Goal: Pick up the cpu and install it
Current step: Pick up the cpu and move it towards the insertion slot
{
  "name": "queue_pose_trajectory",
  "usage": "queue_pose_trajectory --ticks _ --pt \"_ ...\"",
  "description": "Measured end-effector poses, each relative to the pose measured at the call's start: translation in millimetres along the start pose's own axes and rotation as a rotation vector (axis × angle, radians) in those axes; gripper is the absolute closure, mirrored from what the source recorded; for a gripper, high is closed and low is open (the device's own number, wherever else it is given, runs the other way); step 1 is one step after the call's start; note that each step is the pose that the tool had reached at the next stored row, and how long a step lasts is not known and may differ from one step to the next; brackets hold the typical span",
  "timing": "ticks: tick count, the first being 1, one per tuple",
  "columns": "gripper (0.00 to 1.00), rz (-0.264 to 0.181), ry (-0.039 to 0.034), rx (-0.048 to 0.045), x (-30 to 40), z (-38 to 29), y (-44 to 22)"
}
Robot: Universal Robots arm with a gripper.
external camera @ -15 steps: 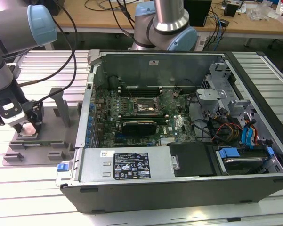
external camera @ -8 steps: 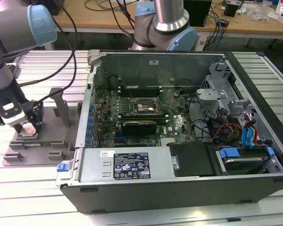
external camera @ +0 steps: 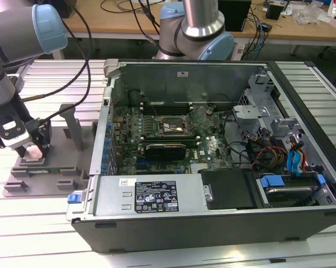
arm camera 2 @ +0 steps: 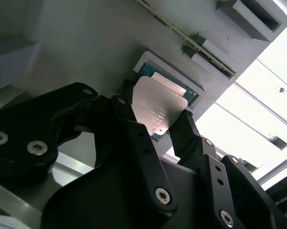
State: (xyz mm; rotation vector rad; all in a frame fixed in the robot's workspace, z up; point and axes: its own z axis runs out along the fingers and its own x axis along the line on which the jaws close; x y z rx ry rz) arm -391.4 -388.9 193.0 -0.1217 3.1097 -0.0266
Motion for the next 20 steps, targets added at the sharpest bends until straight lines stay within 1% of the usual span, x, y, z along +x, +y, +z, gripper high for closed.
queue_pose_trajectory --ticks 3,13,20 --pt "0.45 0.000 0.0000 -0.0001 -0.1 -2.6 0.2" --pt "0.45 0.000 0.0002 0.0001 -0.1 -3.5 0.2" --pt "0.45 0.000 0.0002 0.0001 -0.2 -6.4 0.2"
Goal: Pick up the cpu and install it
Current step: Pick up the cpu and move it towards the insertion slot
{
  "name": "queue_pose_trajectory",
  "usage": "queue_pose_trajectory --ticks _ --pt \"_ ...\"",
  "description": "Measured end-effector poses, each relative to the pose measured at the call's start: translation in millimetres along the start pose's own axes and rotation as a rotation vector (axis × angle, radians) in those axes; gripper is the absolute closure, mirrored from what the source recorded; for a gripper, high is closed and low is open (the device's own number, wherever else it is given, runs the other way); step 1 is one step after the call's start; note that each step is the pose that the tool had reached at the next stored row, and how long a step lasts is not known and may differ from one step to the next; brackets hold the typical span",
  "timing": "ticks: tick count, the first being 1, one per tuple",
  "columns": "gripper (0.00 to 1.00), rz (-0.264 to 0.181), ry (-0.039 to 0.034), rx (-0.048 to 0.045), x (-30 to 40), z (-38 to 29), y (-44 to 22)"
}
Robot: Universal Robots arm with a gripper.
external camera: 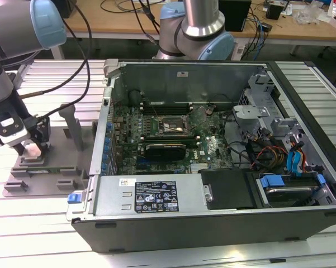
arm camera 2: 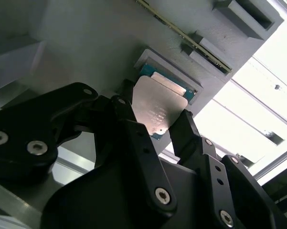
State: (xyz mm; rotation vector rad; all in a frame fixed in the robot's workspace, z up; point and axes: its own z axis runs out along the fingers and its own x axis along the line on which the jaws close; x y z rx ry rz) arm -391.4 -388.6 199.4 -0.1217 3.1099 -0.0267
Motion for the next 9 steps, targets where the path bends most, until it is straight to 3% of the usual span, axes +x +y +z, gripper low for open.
queue_pose_trajectory --ticks 9 --pt "0.45 0.000 0.0001 0.0000 -0.2 -6.6 -0.1"
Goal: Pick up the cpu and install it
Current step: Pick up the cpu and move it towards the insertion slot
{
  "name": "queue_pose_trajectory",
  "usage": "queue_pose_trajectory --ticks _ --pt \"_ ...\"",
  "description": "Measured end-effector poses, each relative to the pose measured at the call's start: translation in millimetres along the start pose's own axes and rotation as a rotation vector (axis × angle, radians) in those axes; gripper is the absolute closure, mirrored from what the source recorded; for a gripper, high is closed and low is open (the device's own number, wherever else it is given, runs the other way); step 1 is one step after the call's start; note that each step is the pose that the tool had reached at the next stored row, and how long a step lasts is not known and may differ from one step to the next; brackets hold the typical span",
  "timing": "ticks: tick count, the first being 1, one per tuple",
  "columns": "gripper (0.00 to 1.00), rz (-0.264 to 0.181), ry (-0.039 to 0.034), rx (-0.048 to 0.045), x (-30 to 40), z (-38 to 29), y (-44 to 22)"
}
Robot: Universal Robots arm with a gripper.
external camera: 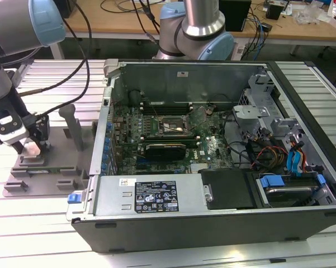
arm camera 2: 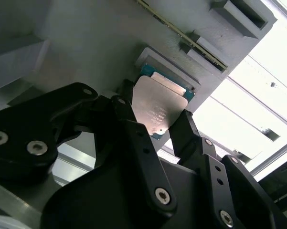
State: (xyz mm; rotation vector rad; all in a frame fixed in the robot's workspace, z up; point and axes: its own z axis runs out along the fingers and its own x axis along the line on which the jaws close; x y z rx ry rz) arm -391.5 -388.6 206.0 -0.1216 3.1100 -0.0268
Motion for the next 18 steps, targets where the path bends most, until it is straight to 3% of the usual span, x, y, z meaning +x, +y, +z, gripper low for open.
queue_pose_trajectory --ticks 18 --pt "0.45 0.000 0.0001 0.0000 -0.7 -26.3 -0.5"
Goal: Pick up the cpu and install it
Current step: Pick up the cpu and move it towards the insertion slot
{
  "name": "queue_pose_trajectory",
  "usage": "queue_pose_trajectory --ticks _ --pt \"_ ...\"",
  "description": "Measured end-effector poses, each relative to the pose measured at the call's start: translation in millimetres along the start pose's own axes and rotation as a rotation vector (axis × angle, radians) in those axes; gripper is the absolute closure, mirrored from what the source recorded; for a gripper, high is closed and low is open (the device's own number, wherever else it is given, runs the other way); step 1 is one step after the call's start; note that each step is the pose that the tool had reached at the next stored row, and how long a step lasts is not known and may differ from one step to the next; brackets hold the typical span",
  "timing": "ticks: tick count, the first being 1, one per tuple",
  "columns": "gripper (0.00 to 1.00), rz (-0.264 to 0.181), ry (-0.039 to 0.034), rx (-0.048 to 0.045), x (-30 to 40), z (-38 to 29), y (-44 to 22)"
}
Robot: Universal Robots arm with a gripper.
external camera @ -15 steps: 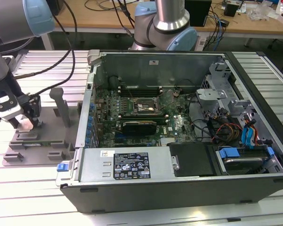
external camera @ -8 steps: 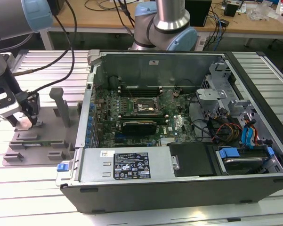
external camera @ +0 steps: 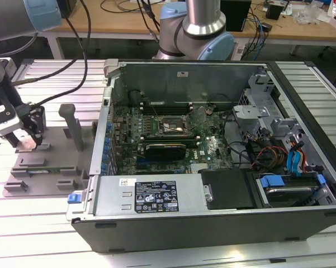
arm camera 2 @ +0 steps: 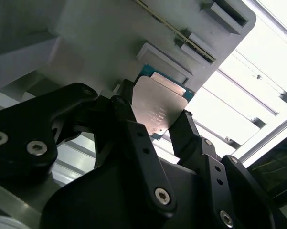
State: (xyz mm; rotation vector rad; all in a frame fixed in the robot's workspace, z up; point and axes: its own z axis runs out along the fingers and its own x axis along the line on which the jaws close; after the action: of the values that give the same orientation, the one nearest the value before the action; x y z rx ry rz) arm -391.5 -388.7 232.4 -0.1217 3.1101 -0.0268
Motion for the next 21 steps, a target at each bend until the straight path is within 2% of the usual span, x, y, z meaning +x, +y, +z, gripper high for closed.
queue_pose_trajectory --ticks 16,21 --pt "0.45 0.000 -0.0001 -0.0001 -0.7 -22.4 -0.4" --pt "0.45 0.000 -0.0001 0.0000 -0.9 -31.7 -0.6"
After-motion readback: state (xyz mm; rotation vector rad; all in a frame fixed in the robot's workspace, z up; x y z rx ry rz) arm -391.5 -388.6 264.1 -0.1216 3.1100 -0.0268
